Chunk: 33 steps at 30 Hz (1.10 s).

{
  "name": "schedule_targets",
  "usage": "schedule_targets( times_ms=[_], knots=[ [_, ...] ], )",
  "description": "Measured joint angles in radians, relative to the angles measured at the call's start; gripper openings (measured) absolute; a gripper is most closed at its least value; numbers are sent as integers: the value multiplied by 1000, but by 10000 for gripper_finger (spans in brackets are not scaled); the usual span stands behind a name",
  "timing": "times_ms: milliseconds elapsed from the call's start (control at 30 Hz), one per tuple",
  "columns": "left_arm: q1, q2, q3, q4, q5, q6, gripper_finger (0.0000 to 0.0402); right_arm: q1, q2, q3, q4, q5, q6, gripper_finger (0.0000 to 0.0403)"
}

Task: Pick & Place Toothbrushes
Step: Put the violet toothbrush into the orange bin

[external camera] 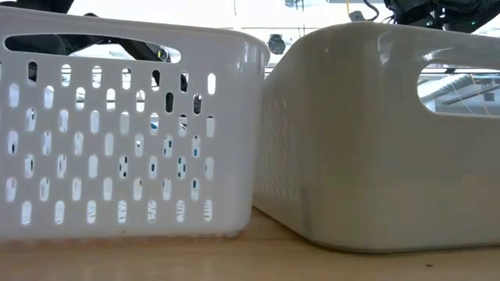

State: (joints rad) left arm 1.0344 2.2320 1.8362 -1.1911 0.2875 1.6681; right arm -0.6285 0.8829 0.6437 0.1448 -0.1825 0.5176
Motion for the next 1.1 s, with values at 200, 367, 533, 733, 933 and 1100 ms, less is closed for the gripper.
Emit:
schedule_targets(
  times_ms=[200,367,533,733,933,1100],
  knots=[
    [20,7,-2,-35,53,50,4,0,0,0,0,2,20,0],
    [68,7,-2,-74,283,78,3,0,0,0,-8,2,28,0],
    [96,7,-2,-145,363,109,1,0,0,0,-34,28,47,0],
    [105,7,-2,-339,359,-54,1,0,1,0,-37,30,46,0],
    [70,7,-2,-375,256,-468,2,0,1,0,-42,30,47,0],
    [64,7,-78,-371,247,-666,1,0,1,0,-42,29,47,0]
  ],
)
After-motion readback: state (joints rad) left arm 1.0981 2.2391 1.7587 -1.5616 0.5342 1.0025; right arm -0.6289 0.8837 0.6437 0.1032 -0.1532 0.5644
